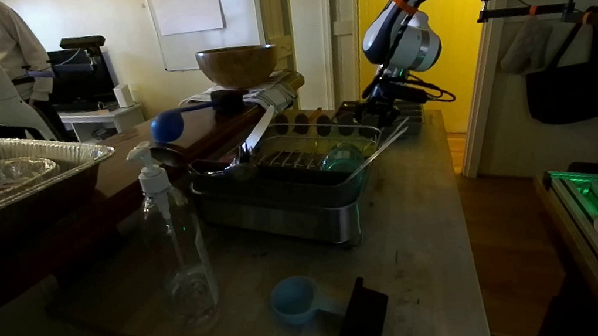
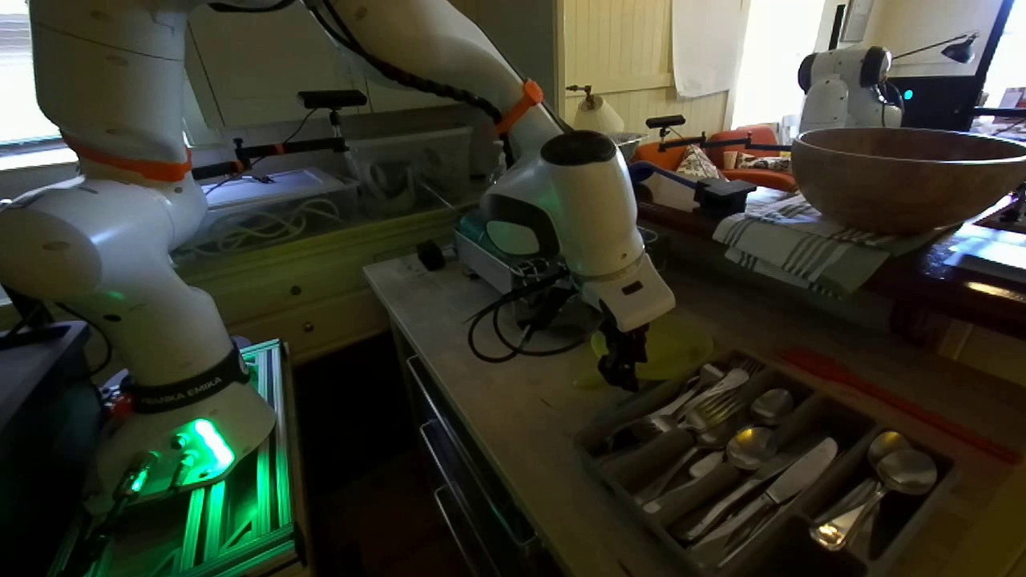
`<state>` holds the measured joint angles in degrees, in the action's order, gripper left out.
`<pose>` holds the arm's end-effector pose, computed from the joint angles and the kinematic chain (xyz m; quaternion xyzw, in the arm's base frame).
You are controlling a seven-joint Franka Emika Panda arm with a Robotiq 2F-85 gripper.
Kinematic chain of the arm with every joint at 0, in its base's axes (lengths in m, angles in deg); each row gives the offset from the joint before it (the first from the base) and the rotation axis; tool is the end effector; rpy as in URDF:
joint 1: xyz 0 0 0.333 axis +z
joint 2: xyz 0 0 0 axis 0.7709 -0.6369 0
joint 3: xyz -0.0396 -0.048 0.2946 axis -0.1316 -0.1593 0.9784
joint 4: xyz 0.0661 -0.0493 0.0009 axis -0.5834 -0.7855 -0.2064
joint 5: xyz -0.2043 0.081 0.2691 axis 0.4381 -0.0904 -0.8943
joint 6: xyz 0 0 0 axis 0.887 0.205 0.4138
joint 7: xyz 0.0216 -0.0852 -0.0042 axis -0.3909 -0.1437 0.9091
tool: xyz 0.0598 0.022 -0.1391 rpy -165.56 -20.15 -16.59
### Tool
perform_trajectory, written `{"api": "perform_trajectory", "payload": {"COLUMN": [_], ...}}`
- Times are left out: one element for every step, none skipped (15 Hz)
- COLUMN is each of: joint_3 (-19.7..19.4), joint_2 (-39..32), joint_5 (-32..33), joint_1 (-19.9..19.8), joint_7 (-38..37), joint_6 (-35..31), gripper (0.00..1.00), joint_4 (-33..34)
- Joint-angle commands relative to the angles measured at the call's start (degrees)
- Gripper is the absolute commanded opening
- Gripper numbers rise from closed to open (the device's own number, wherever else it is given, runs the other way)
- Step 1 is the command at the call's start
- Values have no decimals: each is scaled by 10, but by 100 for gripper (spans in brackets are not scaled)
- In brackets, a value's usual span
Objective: Put the bowl on the dryer
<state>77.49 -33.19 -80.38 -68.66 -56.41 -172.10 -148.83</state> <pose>0.4806 -0.2735 0.2149 -0.8667 0.4695 -0.1390 0.0950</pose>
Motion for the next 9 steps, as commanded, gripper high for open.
{"api": "perform_trajectory", "payload": {"joint_3": [10, 9, 9, 8, 8, 8, 7, 7, 6], "joint_2": [-11, -11, -12, -12, -12, -11, -12, -12, -11], "joint_5": [-23, -23, -24, -24, -23, -22, -20, -20, -20], "joint_1": [-10, -9, -9, -8, -8, -8, -8, -8, -8], "joint_7": [12, 11, 10, 10, 11, 11, 9, 9, 9], "joint_6": [-9, -8, -6, -6, -7, -6, -4, -4, -3], "gripper": [22, 13, 6, 1, 0, 0, 0, 1, 1], "joint_4": [15, 17, 18, 19, 19, 20, 19, 19, 19]}}
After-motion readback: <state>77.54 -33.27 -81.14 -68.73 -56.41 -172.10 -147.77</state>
